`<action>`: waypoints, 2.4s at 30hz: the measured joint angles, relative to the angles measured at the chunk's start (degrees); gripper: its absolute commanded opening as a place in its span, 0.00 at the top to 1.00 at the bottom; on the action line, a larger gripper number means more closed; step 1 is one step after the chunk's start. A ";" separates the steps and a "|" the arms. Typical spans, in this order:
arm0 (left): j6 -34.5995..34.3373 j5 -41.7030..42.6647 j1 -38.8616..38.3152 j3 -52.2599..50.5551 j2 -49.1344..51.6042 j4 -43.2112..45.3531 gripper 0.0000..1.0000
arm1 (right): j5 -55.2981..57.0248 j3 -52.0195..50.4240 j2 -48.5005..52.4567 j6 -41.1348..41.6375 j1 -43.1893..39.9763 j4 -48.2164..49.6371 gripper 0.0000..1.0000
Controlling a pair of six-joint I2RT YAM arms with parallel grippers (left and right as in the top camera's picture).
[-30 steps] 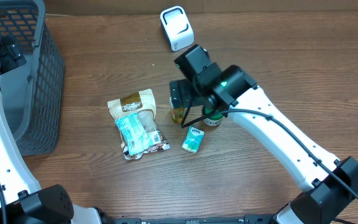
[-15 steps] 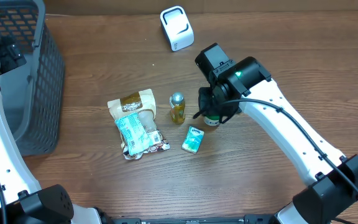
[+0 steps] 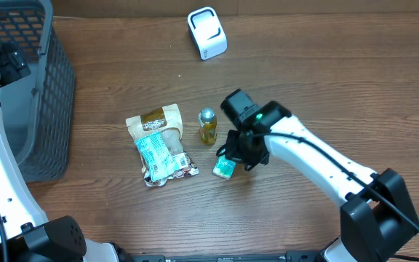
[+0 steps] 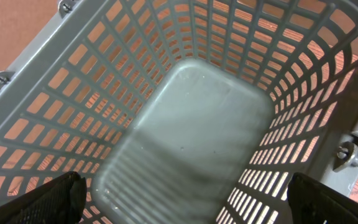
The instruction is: Scan the item barcode
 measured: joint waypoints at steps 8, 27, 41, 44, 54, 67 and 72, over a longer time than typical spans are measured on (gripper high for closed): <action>0.00 0.02 0.00 0.00 0.00 -0.02 0.00 | 0.70 -8.17 0.00 7.54 4.94 14.32 0.96; 0.00 0.02 0.00 0.00 0.00 -0.02 0.00 | 5.66 -11.91 -0.13 1.92 4.90 10.16 0.93; 0.00 0.02 0.00 0.00 0.00 -0.02 0.01 | 5.86 -0.68 -0.13 -11.91 8.24 2.16 0.67; 0.00 0.02 0.00 0.00 0.00 -0.02 0.01 | 6.86 -0.68 -0.13 -12.31 11.17 2.21 0.65; 0.00 0.02 0.00 0.00 0.00 -0.02 0.00 | 13.16 -0.68 4.42 -12.66 15.69 1.97 0.65; 0.00 0.02 0.00 0.00 0.00 -0.02 0.01 | 17.09 -0.68 6.16 -11.54 14.60 2.47 0.65; 0.00 0.02 0.00 0.00 0.00 -0.02 0.00 | 17.49 -0.68 6.86 -11.37 14.60 2.62 0.65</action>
